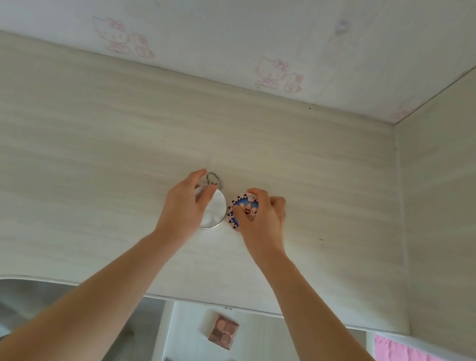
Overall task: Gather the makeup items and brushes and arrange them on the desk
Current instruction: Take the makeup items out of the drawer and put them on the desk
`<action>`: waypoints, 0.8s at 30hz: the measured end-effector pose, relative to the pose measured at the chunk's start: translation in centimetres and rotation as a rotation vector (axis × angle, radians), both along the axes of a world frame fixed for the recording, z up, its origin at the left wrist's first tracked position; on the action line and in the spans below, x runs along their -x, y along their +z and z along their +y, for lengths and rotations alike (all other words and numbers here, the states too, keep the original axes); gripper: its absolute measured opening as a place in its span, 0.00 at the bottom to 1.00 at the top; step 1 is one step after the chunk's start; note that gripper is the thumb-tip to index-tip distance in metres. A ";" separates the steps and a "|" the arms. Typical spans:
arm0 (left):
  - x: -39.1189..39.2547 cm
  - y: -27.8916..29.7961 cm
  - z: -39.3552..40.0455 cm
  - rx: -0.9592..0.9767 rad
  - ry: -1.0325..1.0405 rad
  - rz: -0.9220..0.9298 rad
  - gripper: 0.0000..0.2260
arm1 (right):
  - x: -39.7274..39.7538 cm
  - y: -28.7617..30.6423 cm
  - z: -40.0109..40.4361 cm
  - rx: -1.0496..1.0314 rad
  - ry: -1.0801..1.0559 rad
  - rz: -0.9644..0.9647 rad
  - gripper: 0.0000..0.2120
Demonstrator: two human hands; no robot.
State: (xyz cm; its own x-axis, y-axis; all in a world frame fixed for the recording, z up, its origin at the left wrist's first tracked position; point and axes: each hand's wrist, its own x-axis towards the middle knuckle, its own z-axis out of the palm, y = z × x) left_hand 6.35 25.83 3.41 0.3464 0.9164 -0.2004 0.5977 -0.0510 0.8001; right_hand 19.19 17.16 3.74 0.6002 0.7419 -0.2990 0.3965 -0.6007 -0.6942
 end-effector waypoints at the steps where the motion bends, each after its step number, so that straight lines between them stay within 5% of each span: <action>1: 0.1 0.0 -0.1 -0.042 -0.009 0.031 0.19 | 0.0 0.0 -0.1 0.009 0.018 -0.042 0.21; 12: 2.1 0.5 -2.8 -0.267 -0.012 0.209 0.22 | 1.5 0.1 -2.3 0.060 0.193 -0.455 0.22; 18: 3.7 -0.5 -5.2 -0.402 -0.295 0.187 0.28 | 2.5 0.0 -5.0 0.006 0.309 -0.478 0.27; 24: 2.8 -1.1 -4.6 -0.426 -0.290 0.223 0.26 | 1.9 0.0 -4.4 0.030 0.359 -0.463 0.29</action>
State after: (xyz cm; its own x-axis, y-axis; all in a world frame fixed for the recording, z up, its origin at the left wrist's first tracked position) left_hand 3.57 21.23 2.31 0.5880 0.8059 0.0690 0.6636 -0.5294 0.5285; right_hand 17.31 12.73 3.76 0.3860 0.9181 -0.0898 0.8368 -0.3894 -0.3849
